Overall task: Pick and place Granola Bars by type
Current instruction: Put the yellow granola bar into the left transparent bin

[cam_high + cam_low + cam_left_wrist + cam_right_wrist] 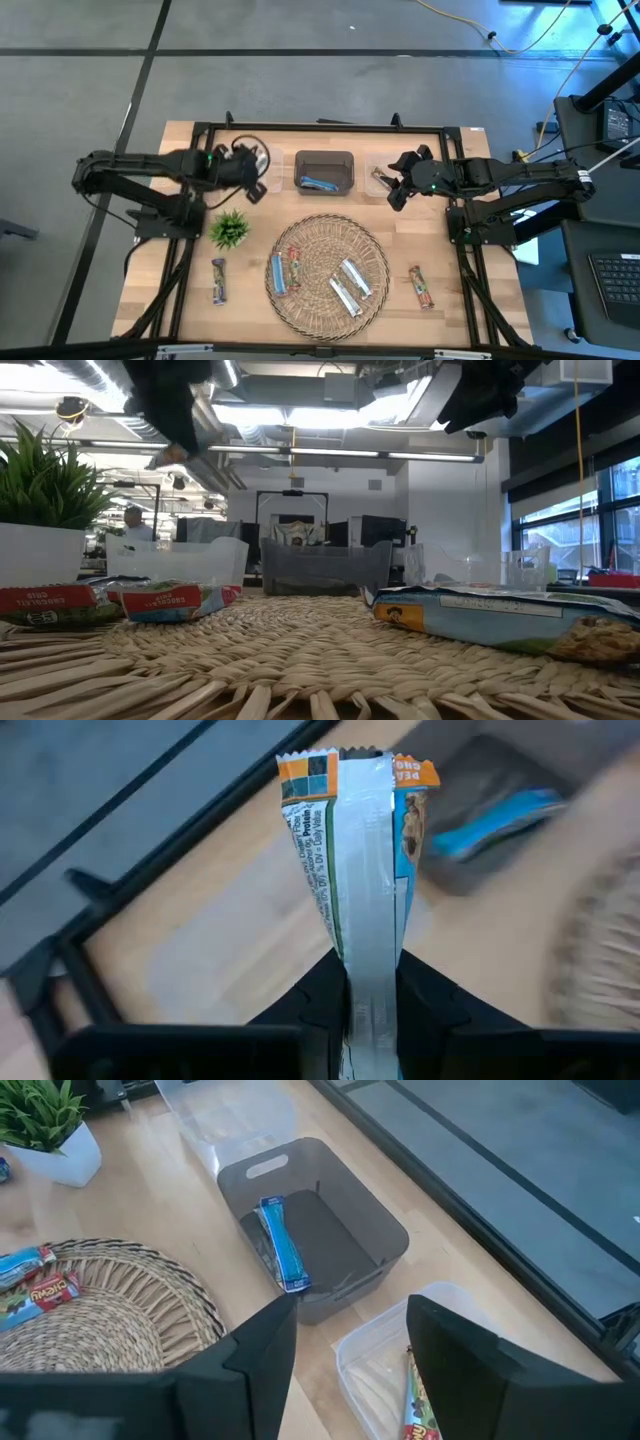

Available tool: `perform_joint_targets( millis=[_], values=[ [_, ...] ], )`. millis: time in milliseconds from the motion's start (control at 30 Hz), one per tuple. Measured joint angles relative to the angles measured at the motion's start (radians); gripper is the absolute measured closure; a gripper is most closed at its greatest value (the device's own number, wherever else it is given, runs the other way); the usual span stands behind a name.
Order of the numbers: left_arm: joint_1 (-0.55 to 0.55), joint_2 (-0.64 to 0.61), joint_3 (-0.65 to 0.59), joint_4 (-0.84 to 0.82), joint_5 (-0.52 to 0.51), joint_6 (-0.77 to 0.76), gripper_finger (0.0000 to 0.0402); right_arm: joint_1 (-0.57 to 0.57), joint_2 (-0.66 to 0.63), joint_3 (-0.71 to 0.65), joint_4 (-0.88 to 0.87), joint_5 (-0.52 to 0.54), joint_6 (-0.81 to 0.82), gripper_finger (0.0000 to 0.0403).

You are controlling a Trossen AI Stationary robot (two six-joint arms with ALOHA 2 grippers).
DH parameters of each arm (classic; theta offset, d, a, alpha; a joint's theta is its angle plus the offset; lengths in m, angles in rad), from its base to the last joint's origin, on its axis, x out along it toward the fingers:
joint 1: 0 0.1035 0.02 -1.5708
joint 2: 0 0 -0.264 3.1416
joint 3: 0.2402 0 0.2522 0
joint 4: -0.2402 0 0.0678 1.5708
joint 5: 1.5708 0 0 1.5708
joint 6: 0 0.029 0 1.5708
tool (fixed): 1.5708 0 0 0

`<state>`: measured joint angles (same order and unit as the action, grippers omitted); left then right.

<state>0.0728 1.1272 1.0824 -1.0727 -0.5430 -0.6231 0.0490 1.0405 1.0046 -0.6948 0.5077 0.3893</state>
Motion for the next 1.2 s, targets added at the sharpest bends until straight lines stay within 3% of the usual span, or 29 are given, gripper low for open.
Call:
perform_joint_targets(
  millis=[200,500,800,1200],
  values=[
    [0.194,0.061,-0.048,0.006,0.109,0.139,0.0346,0.0,0.0,0.0,0.052,0.022,-0.001,0.0209],
    [0.342,0.197,-0.131,0.143,0.137,0.27,0.0345,0.0,0.0,0.0,0.072,0.023,-0.001,0.0209],
    [0.371,0.364,-0.135,0.227,0.211,0.497,0.0343,0.0,0.0,0.0,0.072,0.023,-0.001,0.0209],
    [0.371,0.476,-0.134,0.237,0.239,0.569,0.0343,0.0,0.0,0.0,0.071,0.023,-0.005,0.0209]
  ],
)
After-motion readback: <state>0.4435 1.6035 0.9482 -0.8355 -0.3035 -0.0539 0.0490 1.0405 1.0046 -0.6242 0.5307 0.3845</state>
